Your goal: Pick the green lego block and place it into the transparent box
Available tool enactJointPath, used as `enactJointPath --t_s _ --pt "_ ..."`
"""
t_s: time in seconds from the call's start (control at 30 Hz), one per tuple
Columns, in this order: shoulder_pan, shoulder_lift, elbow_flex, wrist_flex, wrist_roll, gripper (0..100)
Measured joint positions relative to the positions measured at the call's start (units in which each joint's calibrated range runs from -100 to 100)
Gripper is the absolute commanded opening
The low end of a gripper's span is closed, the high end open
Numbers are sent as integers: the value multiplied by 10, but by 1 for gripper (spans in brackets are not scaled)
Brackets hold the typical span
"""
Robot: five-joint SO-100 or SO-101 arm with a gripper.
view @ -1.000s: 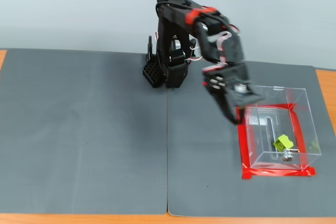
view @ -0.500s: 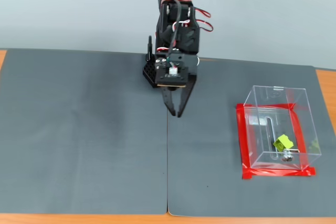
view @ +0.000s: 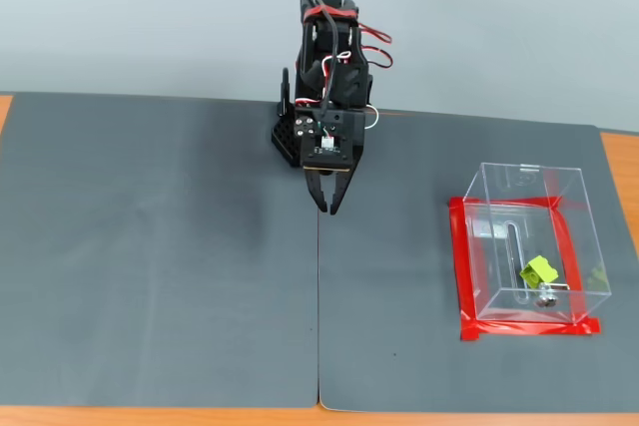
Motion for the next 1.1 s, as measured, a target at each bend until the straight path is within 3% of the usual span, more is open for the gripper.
enactJointPath --t_s 0.5,1.1 --pt "0 -243 252 0 26 2" --pt "-51 -251 357 2 21 2"
